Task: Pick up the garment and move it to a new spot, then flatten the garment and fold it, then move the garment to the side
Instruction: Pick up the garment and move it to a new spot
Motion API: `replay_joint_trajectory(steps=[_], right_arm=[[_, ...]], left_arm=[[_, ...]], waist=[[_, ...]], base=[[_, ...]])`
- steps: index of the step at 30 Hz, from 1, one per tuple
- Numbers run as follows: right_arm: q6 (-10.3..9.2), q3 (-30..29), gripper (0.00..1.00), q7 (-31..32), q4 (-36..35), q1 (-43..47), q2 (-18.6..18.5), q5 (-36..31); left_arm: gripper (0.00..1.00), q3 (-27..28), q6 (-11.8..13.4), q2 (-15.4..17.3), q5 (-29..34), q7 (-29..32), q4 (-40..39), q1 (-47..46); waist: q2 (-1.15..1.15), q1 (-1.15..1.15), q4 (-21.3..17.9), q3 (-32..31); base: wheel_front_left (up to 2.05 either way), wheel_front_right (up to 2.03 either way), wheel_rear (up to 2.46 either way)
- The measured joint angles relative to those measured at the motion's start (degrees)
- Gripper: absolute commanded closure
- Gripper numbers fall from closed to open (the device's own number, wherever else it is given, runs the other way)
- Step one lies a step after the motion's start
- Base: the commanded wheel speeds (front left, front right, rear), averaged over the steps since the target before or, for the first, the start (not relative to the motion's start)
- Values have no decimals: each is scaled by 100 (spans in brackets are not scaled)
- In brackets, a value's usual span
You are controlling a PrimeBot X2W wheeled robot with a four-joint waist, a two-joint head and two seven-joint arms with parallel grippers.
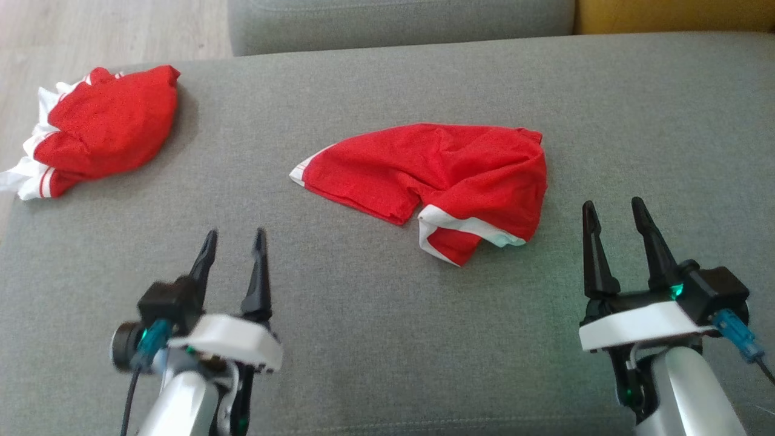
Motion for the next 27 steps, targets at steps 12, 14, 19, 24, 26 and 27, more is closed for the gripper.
replay_joint_trajectory(steps=[12, 14, 19, 24, 26, 27], right_arm=[[0, 62, 0, 0, -4, 356, 1, 4], [0, 91, 0, 0, 45, 374, 1, 4], [0, 159, 0, 0, 205, 456, 1, 4], [0, 186, 0, 0, 293, 455, 1, 3], [0, 193, 0, 0, 331, 455, 1, 3], [0, 194, 0, 0, 345, 455, 1, 3]], left_arm=[[0, 786, -96, -296, 480, -1, -469, 916], [0, 869, -126, -350, 531, -1, -478, 1000], [0, 1013, -227, -426, 650, 0, -474, 1096], [0, 1032, -322, -510, 728, 0, -453, 1118], [0, 1029, -327, -538, 766, -1, -453, 1127], [0, 1029, -327, -543, 784, -1, -452, 1137]], waist=[[0, 0, -55, -248], [0, 0, -81, -295], [0, 0, -117, -410], [0, 0, -119, -499], [0, 0, -105, -519], [0, 0, -96, -528]], base=[[0, 0, 0], [0, 0, 0], [0, 0, 0], [0, 0, 0], [0, 0, 0], [0, 0, 0]])
